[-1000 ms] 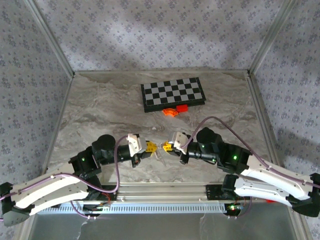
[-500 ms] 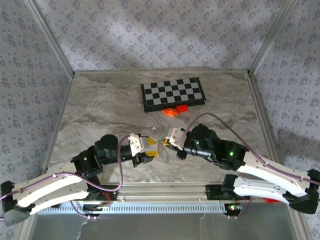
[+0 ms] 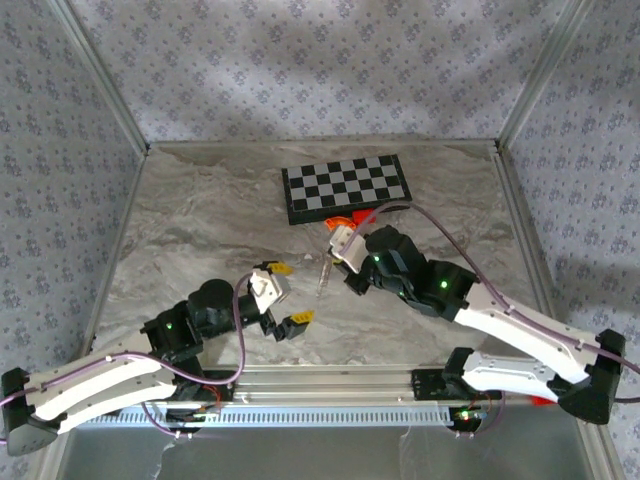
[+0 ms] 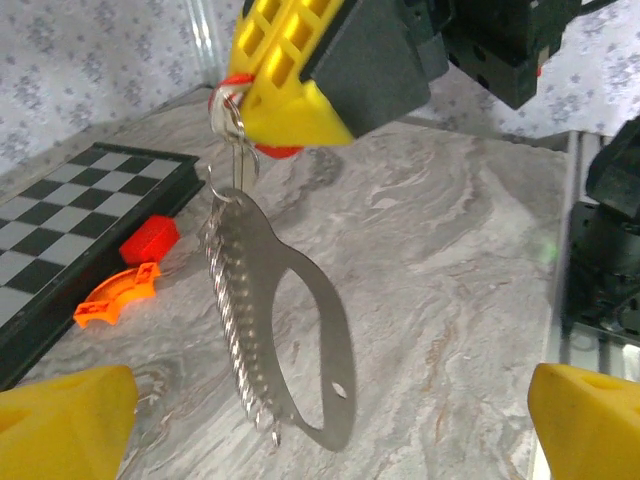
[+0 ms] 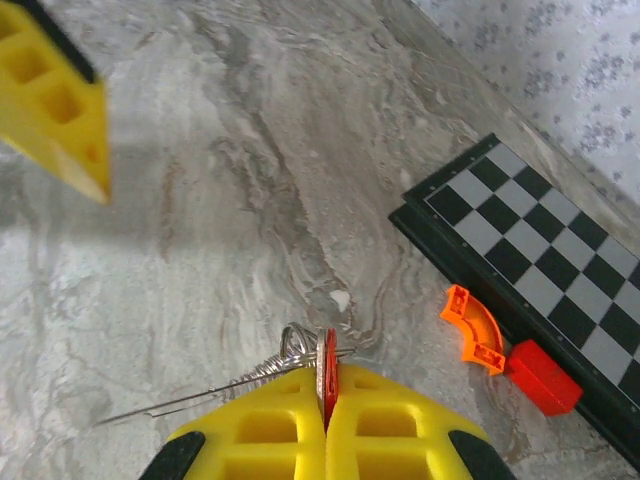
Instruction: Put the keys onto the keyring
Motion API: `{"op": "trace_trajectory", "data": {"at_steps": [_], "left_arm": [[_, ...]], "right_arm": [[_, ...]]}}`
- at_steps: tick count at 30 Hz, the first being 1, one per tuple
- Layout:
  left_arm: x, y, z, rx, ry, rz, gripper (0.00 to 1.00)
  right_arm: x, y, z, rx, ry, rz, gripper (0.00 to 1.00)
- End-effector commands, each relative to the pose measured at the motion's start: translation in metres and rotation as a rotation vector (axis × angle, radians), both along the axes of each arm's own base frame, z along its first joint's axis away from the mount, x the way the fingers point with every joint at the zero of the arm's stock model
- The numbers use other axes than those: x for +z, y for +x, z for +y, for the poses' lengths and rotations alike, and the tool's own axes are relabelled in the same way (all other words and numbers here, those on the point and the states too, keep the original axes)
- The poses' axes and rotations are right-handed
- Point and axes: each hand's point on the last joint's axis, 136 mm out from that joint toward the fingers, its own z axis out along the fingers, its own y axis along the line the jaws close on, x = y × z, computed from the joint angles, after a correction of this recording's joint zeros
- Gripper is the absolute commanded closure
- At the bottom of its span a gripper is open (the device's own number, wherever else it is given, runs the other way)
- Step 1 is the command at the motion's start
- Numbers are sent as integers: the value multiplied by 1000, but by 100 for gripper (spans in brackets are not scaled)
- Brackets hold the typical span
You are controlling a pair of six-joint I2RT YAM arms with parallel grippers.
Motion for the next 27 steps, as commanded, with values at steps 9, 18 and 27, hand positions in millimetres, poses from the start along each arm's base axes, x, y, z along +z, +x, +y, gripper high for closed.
{"op": "trace_trajectory", "data": {"at_steps": [9, 18, 27], "left_arm": [[1, 23, 23, 194, -45, 18, 1], [-4, 28, 28, 237, -41, 13, 1], [-4, 28, 32, 248, -95, 5, 1]], "right_arm": [[-2, 49, -7, -149, 43, 97, 100], [-16, 76, -2, -195, 71, 133, 100], [-26, 83, 16, -168, 96, 163, 100]]}}
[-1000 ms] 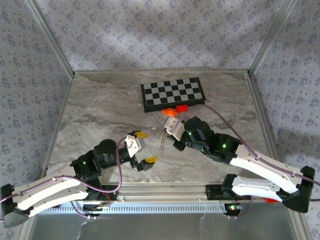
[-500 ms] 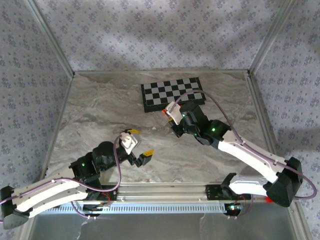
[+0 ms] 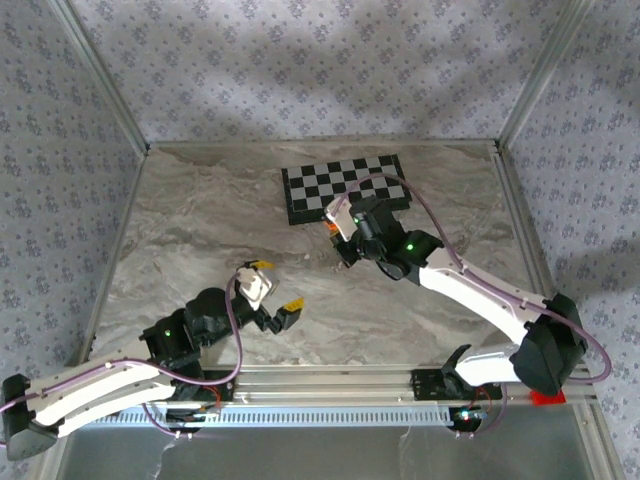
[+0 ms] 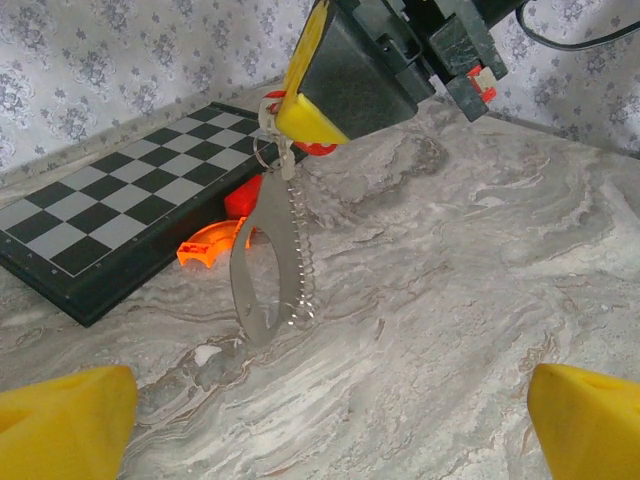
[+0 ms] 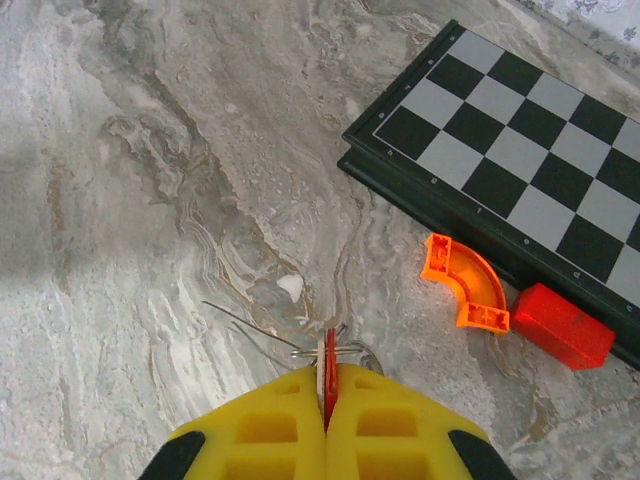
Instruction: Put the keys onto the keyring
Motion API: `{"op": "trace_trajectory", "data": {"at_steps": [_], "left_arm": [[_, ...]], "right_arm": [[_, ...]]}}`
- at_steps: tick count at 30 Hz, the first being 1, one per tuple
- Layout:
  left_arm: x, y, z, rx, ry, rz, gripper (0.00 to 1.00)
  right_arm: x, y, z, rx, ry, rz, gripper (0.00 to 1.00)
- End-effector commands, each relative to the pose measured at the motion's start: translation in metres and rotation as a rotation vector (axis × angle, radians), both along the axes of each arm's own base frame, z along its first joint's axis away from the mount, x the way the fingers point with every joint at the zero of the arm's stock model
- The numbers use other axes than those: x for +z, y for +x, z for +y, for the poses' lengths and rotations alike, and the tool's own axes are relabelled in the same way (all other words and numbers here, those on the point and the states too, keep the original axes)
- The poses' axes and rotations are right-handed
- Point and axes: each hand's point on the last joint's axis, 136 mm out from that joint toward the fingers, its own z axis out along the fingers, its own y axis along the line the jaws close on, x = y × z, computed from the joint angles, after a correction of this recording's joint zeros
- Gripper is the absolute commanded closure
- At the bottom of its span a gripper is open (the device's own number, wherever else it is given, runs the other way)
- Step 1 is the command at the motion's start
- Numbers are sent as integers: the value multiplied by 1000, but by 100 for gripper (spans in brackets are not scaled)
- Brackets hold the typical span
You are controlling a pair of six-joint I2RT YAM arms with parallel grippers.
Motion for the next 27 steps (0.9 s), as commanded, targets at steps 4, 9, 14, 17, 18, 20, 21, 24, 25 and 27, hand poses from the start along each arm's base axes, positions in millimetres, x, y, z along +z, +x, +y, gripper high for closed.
{"op": "trace_trajectory", "data": {"at_steps": [4, 9, 14, 17, 18, 20, 21, 24, 25, 27], "left_arm": [[13, 3, 3, 29, -71, -18, 1], [11, 3, 1, 28, -92, -15, 1], [12, 4, 3, 35, -94, -23, 1], [14, 4, 3, 35, -94, -29, 1], [14, 4, 4, 37, -94, -30, 1], [15, 4, 5, 40, -97, -33, 1], [15, 4, 5, 41, -103, -34, 1], [17, 5, 7, 47, -113, -38, 1], [17, 5, 7, 50, -112, -39, 1], [16, 6, 9, 59, -108, -41, 1]], "right_arm": [[25, 13, 20, 13, 92, -34, 100], [23, 16, 25, 27, 84, -34, 100], [17, 14, 27, 34, 89, -14, 100], [12, 13, 27, 35, 83, -3, 100], [12, 12, 26, 34, 82, -3, 100], [11, 12, 26, 33, 79, -1, 100], [12, 12, 26, 34, 79, -1, 100], [11, 11, 25, 34, 76, 3, 100], [9, 11, 24, 33, 72, 8, 100], [7, 9, 23, 31, 65, 16, 100]]}}
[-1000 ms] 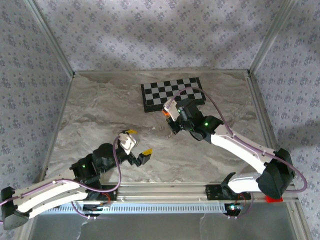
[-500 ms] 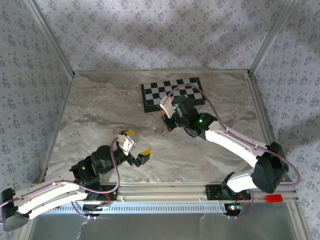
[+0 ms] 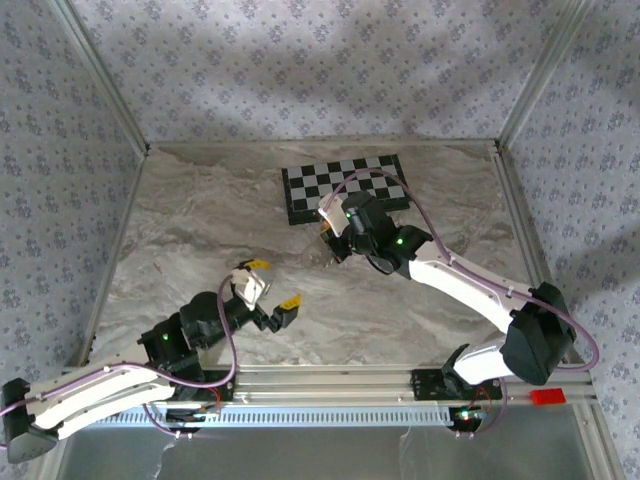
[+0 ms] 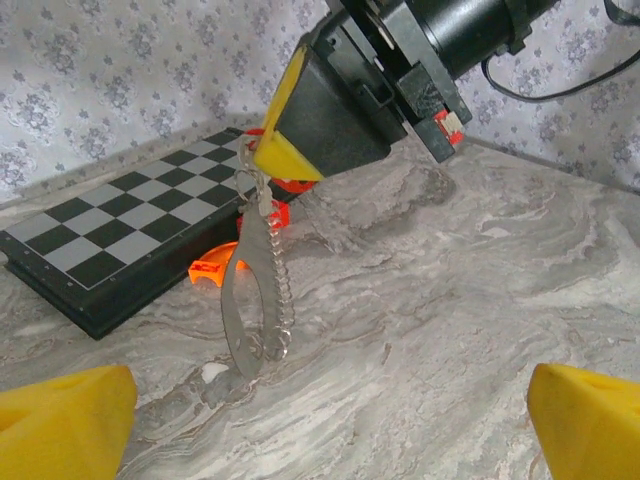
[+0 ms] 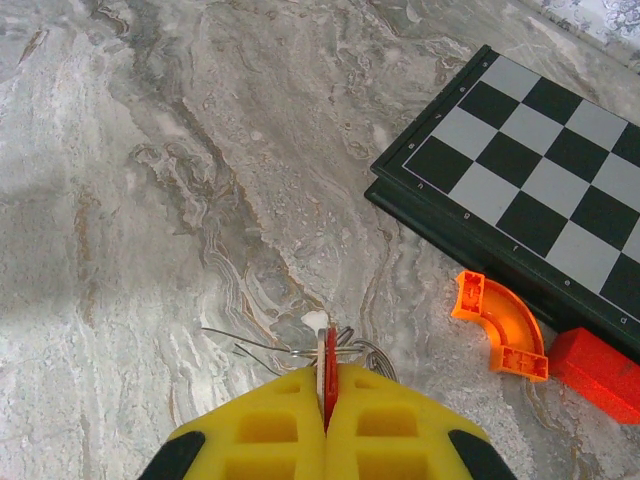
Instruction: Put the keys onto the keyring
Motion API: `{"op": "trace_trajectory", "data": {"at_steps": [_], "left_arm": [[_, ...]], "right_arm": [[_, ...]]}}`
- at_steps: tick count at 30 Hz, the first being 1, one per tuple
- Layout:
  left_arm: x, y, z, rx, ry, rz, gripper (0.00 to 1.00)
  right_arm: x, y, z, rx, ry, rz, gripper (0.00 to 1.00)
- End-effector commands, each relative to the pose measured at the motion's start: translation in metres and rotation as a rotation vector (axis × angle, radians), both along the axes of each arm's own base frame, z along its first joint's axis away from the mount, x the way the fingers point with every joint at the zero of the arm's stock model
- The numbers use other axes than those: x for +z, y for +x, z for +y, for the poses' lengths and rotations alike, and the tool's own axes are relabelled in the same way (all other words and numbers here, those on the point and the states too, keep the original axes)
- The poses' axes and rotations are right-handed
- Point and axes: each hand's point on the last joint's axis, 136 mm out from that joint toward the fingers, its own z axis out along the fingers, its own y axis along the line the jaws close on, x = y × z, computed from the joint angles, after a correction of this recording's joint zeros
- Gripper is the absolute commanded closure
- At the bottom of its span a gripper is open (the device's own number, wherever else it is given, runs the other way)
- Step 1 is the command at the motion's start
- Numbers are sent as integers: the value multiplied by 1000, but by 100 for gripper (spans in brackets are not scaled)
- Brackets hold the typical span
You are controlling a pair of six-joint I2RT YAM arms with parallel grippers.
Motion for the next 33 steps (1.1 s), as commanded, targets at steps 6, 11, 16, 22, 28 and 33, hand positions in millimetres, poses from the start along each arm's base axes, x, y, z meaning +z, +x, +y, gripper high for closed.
{"op": "trace_trajectory", "data": {"at_steps": [6, 11, 16, 22, 28, 33], "left_arm": [[18, 3, 14, 57, -55, -42, 1], [21, 3, 22, 76, -66, -58, 1], [22, 4, 29, 101, -80, -59, 1], [20, 5, 31, 113, -104, -55, 0], [19, 5, 32, 116, -100, -52, 1], [19, 5, 33, 120, -102, -51, 1]], "right_arm": [[-2, -10, -5, 0, 14, 41, 100], [-12, -21, -11, 5, 10, 83, 100], [-22, -33, -17, 9, 8, 134, 100], [-34, -49, -27, -1, 21, 195, 100], [-50, -69, -34, -6, 30, 282, 100], [-65, -86, -42, -22, 21, 340, 100]]}}
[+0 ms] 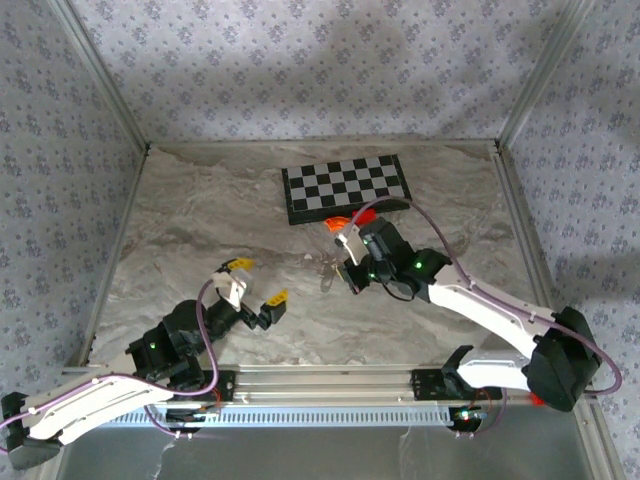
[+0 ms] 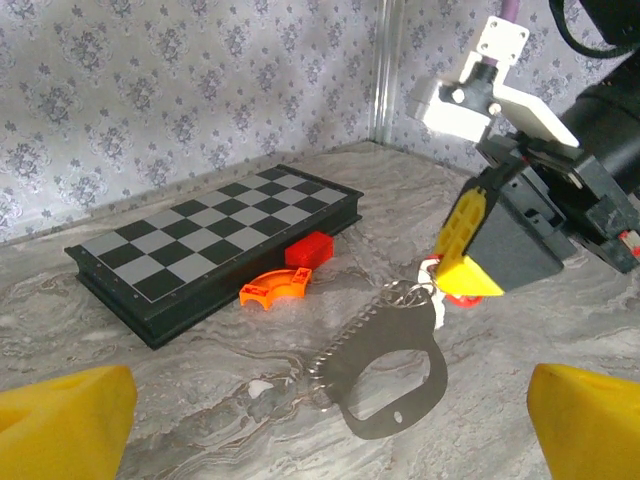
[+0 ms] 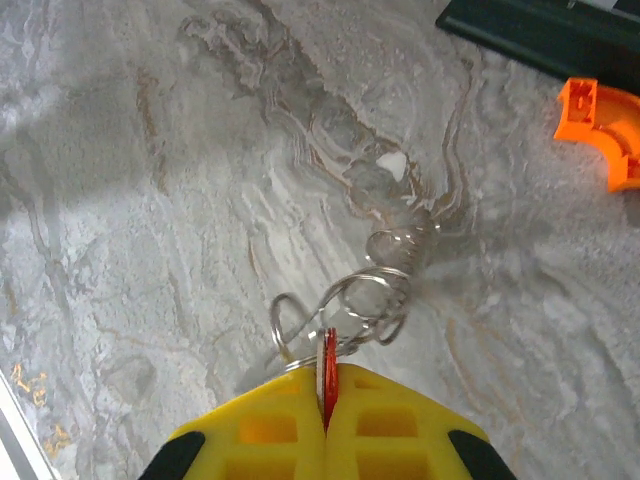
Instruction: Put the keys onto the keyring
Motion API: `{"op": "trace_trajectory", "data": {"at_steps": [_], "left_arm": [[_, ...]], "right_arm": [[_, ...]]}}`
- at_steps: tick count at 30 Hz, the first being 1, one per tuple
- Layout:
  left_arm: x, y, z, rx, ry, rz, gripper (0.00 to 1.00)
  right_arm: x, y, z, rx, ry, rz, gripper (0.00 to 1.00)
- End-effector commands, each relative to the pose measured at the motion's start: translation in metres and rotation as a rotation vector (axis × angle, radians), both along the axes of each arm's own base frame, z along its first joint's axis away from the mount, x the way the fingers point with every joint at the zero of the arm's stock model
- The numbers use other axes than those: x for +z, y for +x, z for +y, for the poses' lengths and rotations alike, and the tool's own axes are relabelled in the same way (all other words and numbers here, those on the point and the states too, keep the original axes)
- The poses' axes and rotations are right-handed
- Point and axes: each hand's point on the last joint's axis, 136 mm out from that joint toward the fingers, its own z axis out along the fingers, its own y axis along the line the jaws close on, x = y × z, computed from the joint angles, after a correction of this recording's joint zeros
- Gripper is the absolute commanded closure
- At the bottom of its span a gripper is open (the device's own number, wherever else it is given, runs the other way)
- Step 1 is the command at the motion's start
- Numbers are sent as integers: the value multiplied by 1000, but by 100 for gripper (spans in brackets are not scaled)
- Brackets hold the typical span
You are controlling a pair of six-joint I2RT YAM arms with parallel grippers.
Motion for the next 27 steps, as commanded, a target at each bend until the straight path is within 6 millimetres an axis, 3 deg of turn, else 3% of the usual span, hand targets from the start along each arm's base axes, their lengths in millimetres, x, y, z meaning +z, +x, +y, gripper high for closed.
{"op": "trace_trajectory", "data": {"at_steps": [1, 13, 27], "left_arm": [[5, 2, 4, 23, -32, 0, 1], [5, 4, 6, 38, -19, -9, 1], [2, 8, 3, 48, 4, -7, 1]], "right_arm": [[-18, -20, -8, -15, -12, 95, 100], [-55, -43, -31, -94, -34, 205, 100], [-103, -71, -37, -149, -70, 335, 100]]}}
